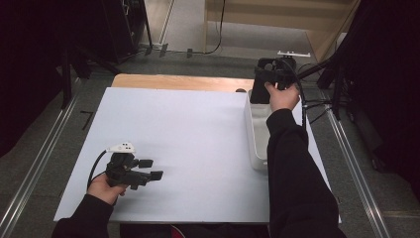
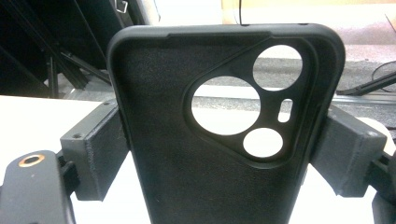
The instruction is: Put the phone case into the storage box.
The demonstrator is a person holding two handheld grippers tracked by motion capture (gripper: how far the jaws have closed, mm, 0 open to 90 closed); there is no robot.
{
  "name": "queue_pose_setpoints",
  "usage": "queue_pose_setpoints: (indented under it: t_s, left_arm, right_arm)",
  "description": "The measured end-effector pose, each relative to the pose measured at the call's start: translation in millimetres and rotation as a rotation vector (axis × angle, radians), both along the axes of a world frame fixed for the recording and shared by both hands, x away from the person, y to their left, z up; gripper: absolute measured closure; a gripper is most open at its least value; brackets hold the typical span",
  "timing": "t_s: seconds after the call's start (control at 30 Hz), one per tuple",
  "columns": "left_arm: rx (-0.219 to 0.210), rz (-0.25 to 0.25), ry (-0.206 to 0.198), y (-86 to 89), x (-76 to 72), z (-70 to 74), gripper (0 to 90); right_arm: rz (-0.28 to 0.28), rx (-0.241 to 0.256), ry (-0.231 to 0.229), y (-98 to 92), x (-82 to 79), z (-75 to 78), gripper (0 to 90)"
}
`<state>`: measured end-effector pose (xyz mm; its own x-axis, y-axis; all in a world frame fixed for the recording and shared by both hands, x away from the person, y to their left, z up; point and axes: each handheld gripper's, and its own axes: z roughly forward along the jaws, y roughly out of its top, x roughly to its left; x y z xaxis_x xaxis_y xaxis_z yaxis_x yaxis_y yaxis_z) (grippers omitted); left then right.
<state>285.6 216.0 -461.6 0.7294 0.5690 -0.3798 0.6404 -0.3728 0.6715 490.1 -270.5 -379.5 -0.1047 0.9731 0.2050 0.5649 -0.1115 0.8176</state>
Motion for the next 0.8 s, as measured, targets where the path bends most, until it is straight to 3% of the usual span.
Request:
queue_pose_setpoints:
  t_s: [0.8]
  left_arm:
    - [0.001, -0.004, -0.001, -1.1, -0.2, -0.2, 28.4]
  right_arm:
    - [0.004, -0.003, 0.041, 4.9, 0.5, -29.4, 12.0]
